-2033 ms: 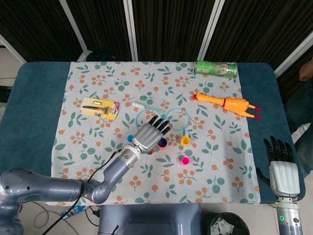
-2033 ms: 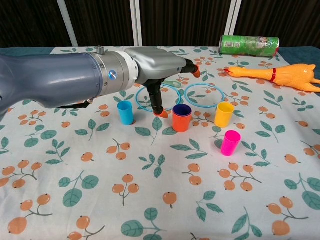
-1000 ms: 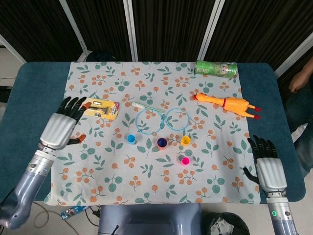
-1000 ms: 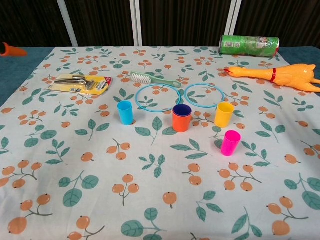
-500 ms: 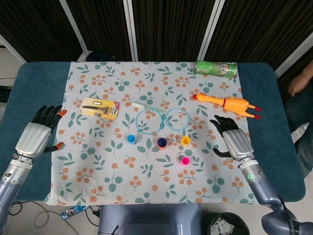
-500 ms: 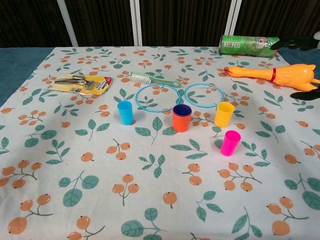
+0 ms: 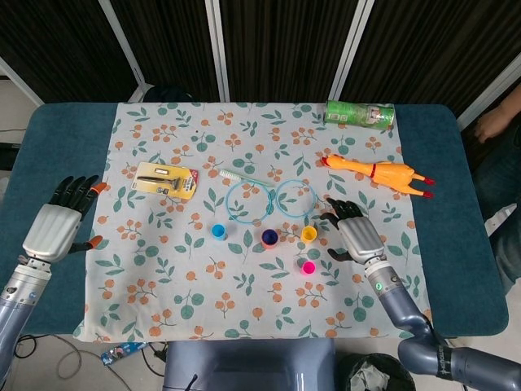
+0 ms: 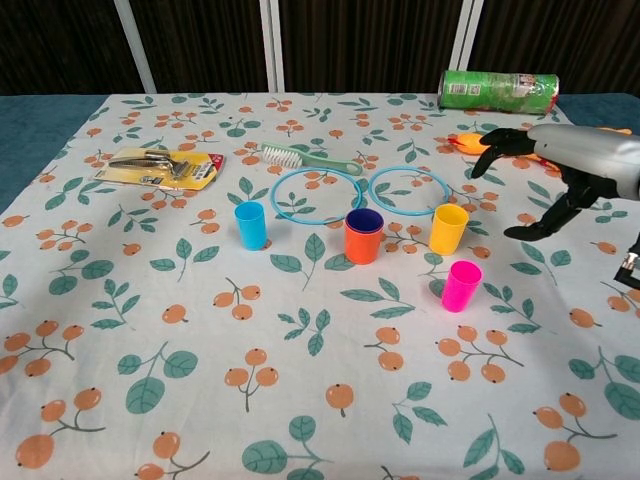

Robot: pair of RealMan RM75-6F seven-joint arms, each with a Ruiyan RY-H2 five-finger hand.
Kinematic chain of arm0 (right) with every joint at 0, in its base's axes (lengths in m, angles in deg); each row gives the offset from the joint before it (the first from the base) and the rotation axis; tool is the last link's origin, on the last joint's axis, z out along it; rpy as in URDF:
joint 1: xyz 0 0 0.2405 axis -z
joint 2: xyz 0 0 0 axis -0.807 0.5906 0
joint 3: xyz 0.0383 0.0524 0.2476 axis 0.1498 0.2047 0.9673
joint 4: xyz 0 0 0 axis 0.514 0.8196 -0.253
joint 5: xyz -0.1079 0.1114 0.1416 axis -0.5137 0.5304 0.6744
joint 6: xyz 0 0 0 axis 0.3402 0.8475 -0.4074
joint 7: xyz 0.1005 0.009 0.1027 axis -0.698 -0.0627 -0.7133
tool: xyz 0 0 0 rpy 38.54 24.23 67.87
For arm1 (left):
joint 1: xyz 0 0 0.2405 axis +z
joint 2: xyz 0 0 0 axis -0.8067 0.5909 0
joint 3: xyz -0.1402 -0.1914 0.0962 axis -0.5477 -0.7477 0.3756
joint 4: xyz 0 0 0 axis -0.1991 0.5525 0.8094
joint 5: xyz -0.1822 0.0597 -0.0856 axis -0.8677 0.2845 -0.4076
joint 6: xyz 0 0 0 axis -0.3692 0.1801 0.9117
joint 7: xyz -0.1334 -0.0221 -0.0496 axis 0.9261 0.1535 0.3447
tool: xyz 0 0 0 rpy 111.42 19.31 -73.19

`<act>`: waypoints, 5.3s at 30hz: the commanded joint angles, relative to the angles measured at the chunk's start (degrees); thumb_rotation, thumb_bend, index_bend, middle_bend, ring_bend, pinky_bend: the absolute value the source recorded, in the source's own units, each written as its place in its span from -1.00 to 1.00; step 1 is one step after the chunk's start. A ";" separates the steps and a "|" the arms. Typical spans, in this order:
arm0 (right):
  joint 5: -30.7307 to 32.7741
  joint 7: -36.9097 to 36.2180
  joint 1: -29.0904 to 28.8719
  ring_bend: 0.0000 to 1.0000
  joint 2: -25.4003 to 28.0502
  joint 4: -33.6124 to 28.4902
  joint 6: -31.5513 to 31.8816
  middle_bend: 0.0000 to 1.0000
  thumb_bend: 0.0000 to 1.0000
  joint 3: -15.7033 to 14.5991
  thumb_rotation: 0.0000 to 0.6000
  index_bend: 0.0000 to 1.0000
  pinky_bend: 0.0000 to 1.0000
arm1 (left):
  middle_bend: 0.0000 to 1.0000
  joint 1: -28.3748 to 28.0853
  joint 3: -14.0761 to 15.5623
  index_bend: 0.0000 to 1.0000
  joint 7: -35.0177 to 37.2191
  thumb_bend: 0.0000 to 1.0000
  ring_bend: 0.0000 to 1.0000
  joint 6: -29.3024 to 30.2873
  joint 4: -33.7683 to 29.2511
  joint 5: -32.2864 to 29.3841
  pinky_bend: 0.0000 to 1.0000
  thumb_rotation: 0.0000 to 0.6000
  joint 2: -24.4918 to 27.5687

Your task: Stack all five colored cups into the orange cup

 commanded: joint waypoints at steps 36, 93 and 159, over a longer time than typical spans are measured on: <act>3.50 1.19 -5.72 -0.97 -9.93 8.00 0.86 -1.00 -0.22 0.51 1.00 -0.26 -0.81 | -1.00 2.05 -3.87 -0.82 -2.80 -0.72 -1.00 -4.47 1.00 0.09 -1.00 1.00 -1.88; 7.07 6.76 -11.94 -0.92 -4.41 -4.23 -0.09 -1.00 -0.23 3.11 1.00 0.00 -0.76 | -1.00 3.47 -6.22 -0.82 -3.89 -0.72 -1.00 -6.02 0.26 1.37 -1.00 1.00 -1.90; -1.89 2.46 -0.33 -1.00 11.02 -12.75 16.79 -1.00 -0.23 -7.77 1.00 -0.99 -0.79 | -1.00 -6.33 -9.14 -0.74 -15.88 -0.78 -1.00 -22.75 -8.94 -7.25 -1.00 1.00 -4.25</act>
